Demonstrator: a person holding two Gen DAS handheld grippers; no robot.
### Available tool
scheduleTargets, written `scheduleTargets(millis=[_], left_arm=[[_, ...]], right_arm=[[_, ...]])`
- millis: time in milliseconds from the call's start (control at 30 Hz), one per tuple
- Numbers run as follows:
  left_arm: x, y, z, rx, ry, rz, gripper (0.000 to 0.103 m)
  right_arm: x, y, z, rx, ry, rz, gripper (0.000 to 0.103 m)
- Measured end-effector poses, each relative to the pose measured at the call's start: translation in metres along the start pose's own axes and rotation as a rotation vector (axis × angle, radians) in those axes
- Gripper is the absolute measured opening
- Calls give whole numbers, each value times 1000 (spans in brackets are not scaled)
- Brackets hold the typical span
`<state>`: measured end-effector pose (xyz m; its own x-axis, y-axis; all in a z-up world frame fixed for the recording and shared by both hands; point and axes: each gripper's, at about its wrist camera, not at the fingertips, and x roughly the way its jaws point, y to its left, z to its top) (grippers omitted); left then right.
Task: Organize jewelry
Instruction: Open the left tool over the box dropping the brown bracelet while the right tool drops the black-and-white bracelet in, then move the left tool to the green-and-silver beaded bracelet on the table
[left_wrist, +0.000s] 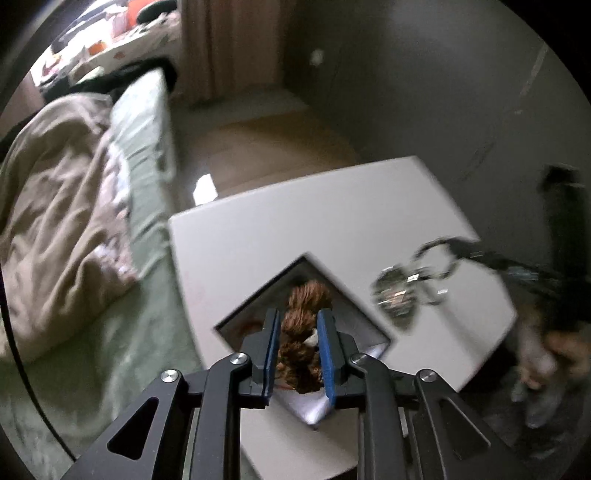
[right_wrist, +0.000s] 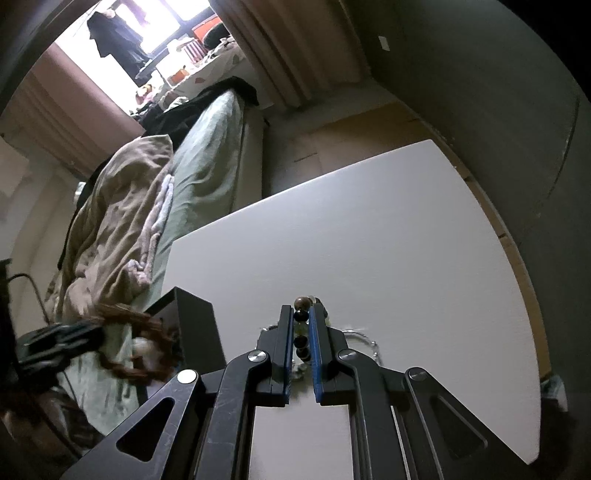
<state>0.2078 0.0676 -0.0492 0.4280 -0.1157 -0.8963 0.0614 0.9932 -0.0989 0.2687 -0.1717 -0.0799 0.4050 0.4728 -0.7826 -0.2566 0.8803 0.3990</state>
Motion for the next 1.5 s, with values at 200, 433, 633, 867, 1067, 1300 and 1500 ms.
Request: scheduleTargets(millis=[200,433,633,867,1067,1300,1500], left_arm=[[-2,27,5,-104,-29,-9,69],[-9,30,13,-124,-97,-49,78],[-1,32,17,-119,-100,-57,78],[12,49,14,-160,-87,-74,78],[9,64,11,-187,-101,-73,78],[6,67,11,-203,-105,-90,78],[2,53,13,-177,-113,-97,78]], right_arm=[[-14,14,2,-26,-44,73,10],[-26,33,4,-48,-81,198,10],[-25,62,2,-86,-90,307,10],[-14,97,-7,-148,-92,383,10],[6,119,-13,-183,-52,413,10],[27,101,-11,-105,4,314,67],[16,65,-6,-5,-17,263,67]])
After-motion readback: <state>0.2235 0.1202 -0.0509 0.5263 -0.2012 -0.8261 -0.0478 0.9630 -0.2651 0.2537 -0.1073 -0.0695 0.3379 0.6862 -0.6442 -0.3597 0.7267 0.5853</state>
